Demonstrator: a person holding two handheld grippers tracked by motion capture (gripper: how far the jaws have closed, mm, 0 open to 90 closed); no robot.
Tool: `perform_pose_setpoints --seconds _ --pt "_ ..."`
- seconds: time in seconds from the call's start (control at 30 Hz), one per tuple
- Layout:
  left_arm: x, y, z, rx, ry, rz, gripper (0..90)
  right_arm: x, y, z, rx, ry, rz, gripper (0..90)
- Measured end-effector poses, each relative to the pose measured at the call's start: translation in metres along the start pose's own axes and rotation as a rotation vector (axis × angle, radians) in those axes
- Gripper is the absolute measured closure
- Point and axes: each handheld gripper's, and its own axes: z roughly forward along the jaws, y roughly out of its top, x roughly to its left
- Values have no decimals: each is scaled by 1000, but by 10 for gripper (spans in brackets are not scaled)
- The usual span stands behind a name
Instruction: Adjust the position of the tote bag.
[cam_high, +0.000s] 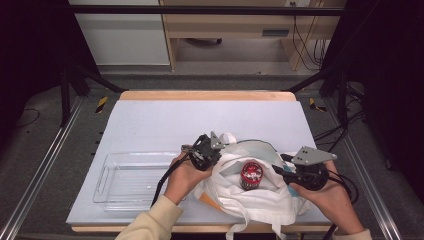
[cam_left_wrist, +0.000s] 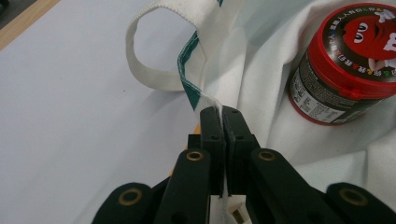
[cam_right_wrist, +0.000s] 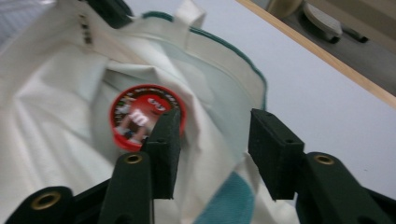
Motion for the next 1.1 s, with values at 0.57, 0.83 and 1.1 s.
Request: perform_pose_setpoints --seconds 0.57,0.83,1.1 --pt "-8 2 -5 -17 -10 18 887 -13 -12 15 115 -115 12 659" --pt "-8 4 -5 -29 -11 15 888 -6 -19 20 184 -155 15 637" --pt "-10 8 0 -39 -10 14 888 -22 -32 19 215 -202 65 862"
